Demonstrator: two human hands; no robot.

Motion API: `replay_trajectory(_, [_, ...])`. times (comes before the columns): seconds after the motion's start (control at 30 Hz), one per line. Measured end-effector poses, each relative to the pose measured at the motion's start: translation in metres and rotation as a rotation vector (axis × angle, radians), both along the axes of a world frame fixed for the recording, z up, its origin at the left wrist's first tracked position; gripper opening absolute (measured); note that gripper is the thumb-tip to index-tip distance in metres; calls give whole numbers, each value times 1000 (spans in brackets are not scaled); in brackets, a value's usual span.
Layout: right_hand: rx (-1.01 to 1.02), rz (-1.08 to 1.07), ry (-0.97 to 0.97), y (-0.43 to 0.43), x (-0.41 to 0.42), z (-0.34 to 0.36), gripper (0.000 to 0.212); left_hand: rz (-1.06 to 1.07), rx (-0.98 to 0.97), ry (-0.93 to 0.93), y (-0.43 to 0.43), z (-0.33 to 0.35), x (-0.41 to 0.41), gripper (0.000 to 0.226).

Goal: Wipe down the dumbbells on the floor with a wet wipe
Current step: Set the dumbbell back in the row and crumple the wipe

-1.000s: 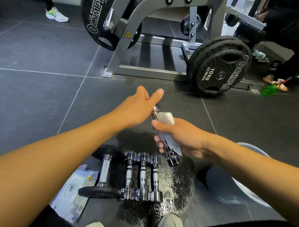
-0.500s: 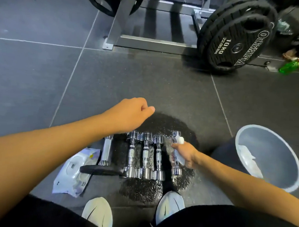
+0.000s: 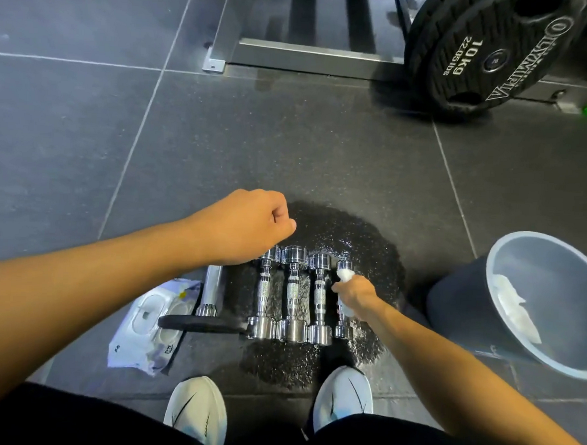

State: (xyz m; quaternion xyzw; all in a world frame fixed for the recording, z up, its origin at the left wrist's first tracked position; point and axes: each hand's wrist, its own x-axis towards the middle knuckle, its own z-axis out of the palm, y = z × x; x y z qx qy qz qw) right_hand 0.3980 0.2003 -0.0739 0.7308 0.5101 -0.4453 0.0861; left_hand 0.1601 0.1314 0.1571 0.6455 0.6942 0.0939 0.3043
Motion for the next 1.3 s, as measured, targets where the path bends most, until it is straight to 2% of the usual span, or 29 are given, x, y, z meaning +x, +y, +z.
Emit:
replay_trajectory(0.37, [37, 168, -173, -1, -10, -11, 36, -8, 32, 5, 3, 2, -2, 12])
replay_trajectory(0.57, [120, 80, -54, -1, 6, -4, 34, -49, -2, 9, 2, -3, 0, 12])
replay_trajectory(0.63, [155, -17, 80, 0, 8, 8, 37, -57, -8, 10, 2, -3, 0, 12])
replay_trajectory(0.77, [69, -289, 560, 1, 6, 53, 42, -80, -36, 18, 1, -3, 1, 12])
replay_trajectory(0.87, [-33, -332, 873, -2, 0, 104, 36, -70, -36, -2, 0, 0, 3, 12])
replay_trajectory(1.0, [-136, -333, 1180, -11, -12, 169, 44, -19, -58, -111, 0, 7, 11, 21])
replay_trajectory(1.07, [-173, -265, 1271, -18, -15, 193, 45, 18, -49, -268, 1, 10, 16, 34])
replay_trajectory(1.13, [-150, -211, 1309, -25, -16, 212, 42, 50, 30, -370, 2, 14, 19, 38])
replay_trajectory(1.3, [107, -290, 1324, -35, -18, 228, 29, 135, 258, -432, 9, 23, 22, 14])
